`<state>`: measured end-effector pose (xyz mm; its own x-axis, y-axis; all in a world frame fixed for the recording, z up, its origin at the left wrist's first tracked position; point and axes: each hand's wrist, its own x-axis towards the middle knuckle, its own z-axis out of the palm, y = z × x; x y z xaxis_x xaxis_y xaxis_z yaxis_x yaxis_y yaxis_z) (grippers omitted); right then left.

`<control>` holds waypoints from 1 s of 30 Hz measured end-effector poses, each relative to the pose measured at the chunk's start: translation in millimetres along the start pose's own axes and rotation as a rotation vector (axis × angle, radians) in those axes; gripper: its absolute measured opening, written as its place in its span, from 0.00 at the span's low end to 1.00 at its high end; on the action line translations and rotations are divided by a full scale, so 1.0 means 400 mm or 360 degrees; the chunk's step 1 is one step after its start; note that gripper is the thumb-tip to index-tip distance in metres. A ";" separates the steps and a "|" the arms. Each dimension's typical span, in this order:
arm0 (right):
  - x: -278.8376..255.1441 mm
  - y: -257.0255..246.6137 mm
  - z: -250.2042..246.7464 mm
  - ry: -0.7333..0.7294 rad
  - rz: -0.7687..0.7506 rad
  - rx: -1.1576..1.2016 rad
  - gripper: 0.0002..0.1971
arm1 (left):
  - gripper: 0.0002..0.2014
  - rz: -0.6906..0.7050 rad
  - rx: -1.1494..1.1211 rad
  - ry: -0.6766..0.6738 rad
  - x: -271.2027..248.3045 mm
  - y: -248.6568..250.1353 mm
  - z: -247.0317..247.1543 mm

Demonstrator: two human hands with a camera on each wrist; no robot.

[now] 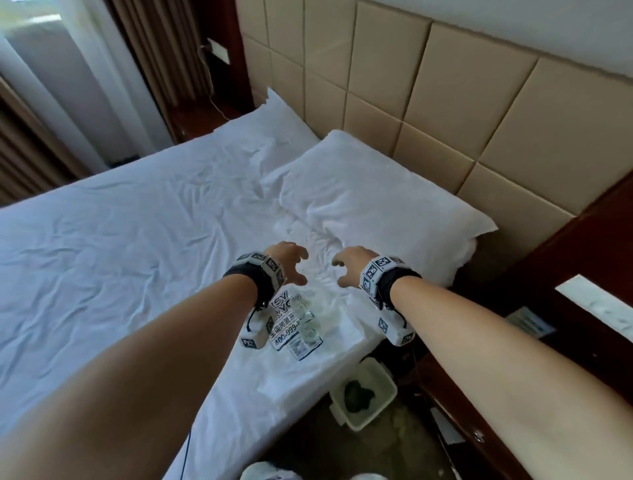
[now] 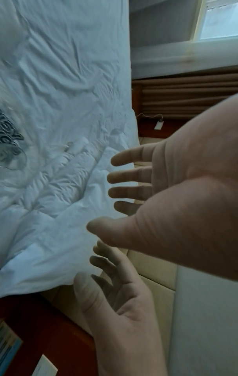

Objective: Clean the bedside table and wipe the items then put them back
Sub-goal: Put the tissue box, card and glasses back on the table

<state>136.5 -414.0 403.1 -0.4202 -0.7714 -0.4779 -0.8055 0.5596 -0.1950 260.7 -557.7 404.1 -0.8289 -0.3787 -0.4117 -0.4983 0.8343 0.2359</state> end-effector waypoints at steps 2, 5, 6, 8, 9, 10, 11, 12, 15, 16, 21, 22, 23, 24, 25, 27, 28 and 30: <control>0.047 -0.038 0.035 -0.0033 0.0005 -0.0007 0.28 | 0.31 -0.0001 -0.0041 -0.0050 0.011 -0.064 0.039; 0.104 -0.075 0.099 -0.0106 0.0030 -0.0004 0.27 | 0.29 0.0018 -0.0099 -0.0132 0.031 -0.135 0.107; 0.120 -0.081 0.121 -0.0136 0.0040 0.0001 0.27 | 0.28 0.0026 -0.0114 -0.0159 0.041 -0.153 0.131; 0.149 -0.087 0.163 -0.0204 0.0048 -0.0010 0.27 | 0.27 0.0049 -0.0114 -0.0193 0.060 -0.182 0.177; 0.164 -0.088 0.182 -0.0234 0.0051 -0.0023 0.26 | 0.27 0.0062 -0.0111 -0.0208 0.070 -0.194 0.200; 0.180 -0.087 0.202 -0.0255 0.0058 -0.0030 0.26 | 0.27 0.0074 -0.0127 -0.0221 0.083 -0.206 0.223; 0.194 -0.086 0.221 -0.0276 0.0065 -0.0031 0.25 | 0.27 0.0087 -0.0155 -0.0238 0.095 -0.217 0.247; 0.206 -0.083 0.239 -0.0302 0.0067 -0.0035 0.24 | 0.26 0.0098 -0.0175 -0.0261 0.107 -0.225 0.269; 0.244 -0.074 0.296 -0.0377 0.0065 -0.0079 0.20 | 0.24 0.0137 -0.0161 -0.0328 0.144 -0.245 0.334; 0.256 -0.070 0.318 -0.0398 0.0075 -0.0073 0.19 | 0.23 0.0134 -0.0180 -0.0348 0.156 -0.251 0.360; 0.314 -0.036 0.413 -0.0529 0.0139 -0.0086 0.20 | 0.23 0.0187 -0.0125 -0.0477 0.216 -0.265 0.482; 0.325 -0.026 0.433 -0.0552 0.0142 -0.0073 0.22 | 0.23 0.0186 -0.0124 -0.0505 0.227 -0.266 0.504; 0.335 -0.016 0.450 -0.0573 0.0131 -0.0069 0.23 | 0.24 0.0185 -0.0117 -0.0531 0.236 -0.266 0.524; 0.348 -0.004 0.468 -0.0592 0.0115 -0.0074 0.24 | 0.24 0.0188 -0.0106 -0.0551 0.249 -0.266 0.542; 0.360 0.007 0.486 -0.0607 0.0102 -0.0080 0.24 | 0.24 0.0190 -0.0105 -0.0567 0.259 -0.266 0.560; 0.384 0.026 0.521 -0.0632 0.0089 -0.0084 0.24 | 0.24 0.0189 -0.0097 -0.0611 0.278 -0.265 0.595; 0.397 0.035 0.540 -0.0641 0.0076 -0.0095 0.24 | 0.25 0.0190 -0.0078 -0.0628 0.290 -0.266 0.611; 0.422 0.052 0.573 -0.0650 0.0058 -0.0108 0.22 | 0.24 0.0177 -0.0066 -0.0650 0.312 -0.266 0.638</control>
<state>144.5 -463.0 122.3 -0.2593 -0.5602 -0.7867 -0.8248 0.5522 -0.1214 275.2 -591.4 103.0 -0.7134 -0.0904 -0.6949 -0.4283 0.8412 0.3302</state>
